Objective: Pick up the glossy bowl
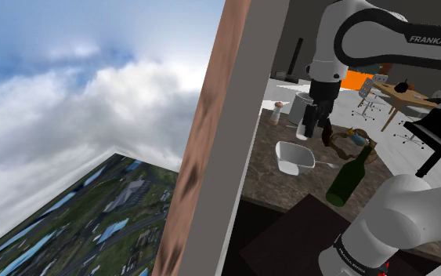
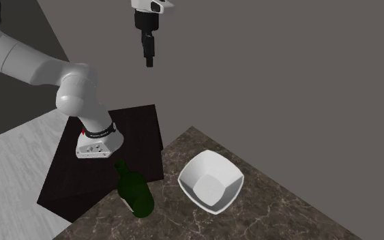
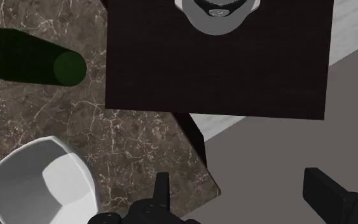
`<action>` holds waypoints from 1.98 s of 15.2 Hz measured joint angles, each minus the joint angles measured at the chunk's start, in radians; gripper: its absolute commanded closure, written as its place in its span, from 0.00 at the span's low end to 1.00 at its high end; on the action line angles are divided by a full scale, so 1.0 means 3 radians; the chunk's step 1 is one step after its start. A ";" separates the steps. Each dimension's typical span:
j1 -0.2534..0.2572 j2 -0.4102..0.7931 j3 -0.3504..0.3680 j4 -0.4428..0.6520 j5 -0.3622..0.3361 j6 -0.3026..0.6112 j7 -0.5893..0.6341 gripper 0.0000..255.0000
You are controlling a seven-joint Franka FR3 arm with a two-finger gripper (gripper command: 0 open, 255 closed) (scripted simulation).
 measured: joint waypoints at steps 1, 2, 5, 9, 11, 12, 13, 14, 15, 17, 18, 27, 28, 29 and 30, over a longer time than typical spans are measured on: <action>0.0000 0.0000 0.0000 0.0000 0.0000 0.0000 0.0000 0.00; -0.0004 0.0011 -0.0029 -0.0032 -0.0026 0.0051 -0.0042 0.00; -0.0030 -0.0008 -0.0195 -0.0262 -0.0168 0.0308 -0.0272 0.00; -0.0076 0.0064 -0.0442 -0.0527 -0.0375 0.0730 -0.0602 0.00; -0.0098 0.0171 -0.0565 -0.0625 -0.0472 0.0977 -0.0754 0.00; -0.0105 0.0224 -0.0617 -0.0673 -0.0512 0.1100 -0.0819 0.00; -0.0123 0.0304 -0.0691 -0.0677 -0.0565 0.1210 -0.0910 0.00; -0.0126 0.0360 -0.0739 -0.0751 -0.0601 0.1356 -0.0963 0.00; -0.0134 0.0446 -0.0800 -0.0759 -0.0640 0.1475 -0.1038 0.00; -0.0169 0.0613 -0.0949 -0.0798 -0.0735 0.1733 -0.1216 0.00; -0.0177 0.0710 -0.1017 -0.0796 -0.0770 0.1854 -0.1301 0.00; -0.0148 0.1813 -0.1589 -0.0636 -0.0796 0.3011 -0.2109 0.00; -0.0121 0.1973 -0.1635 -0.0573 -0.0735 0.3127 -0.2215 0.00; -0.0106 0.2122 -0.1685 -0.0513 -0.0667 0.3234 -0.2338 0.00; -0.0083 0.2280 -0.1714 -0.0465 -0.0583 0.3353 -0.2447 0.00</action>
